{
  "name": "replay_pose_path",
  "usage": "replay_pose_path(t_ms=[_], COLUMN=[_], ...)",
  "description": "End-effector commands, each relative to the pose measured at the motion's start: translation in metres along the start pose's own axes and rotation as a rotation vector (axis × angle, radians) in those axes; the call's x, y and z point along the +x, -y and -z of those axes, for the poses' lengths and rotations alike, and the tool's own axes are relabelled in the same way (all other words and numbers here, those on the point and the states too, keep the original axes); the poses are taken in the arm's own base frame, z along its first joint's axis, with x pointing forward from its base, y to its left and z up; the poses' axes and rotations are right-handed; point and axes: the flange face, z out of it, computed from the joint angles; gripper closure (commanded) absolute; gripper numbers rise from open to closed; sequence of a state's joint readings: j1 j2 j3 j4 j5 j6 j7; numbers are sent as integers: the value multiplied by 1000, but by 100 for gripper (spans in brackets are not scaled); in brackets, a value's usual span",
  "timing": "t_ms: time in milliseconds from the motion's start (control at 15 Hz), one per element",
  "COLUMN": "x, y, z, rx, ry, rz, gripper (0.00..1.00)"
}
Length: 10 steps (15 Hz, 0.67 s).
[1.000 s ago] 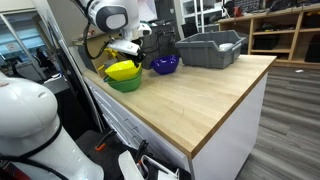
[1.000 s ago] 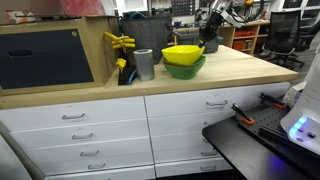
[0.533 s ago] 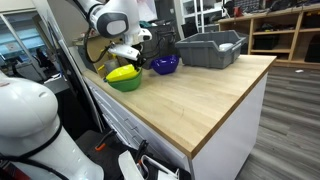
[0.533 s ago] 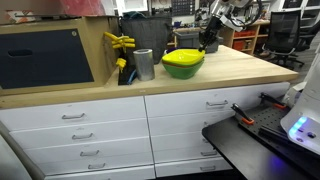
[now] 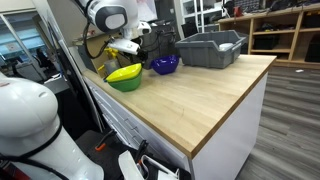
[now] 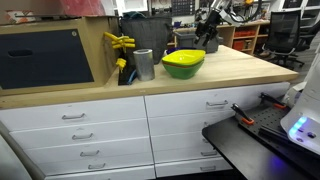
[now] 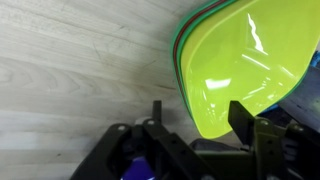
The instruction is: Put the yellow bowl in the green bowl
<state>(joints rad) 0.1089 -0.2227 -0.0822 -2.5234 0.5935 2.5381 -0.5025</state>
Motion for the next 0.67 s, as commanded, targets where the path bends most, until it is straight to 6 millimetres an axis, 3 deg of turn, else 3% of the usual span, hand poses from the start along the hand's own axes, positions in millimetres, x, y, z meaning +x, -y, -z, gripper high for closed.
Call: replay_pose_path(t_ms=[0,333,600], x=[28,60,65], y=[16,8,-14], z=[35,70,92], rx=[-9,-179,-361], ry=[-52,-5,101], rz=[-7,-48,-93], gripper=[1,0,0])
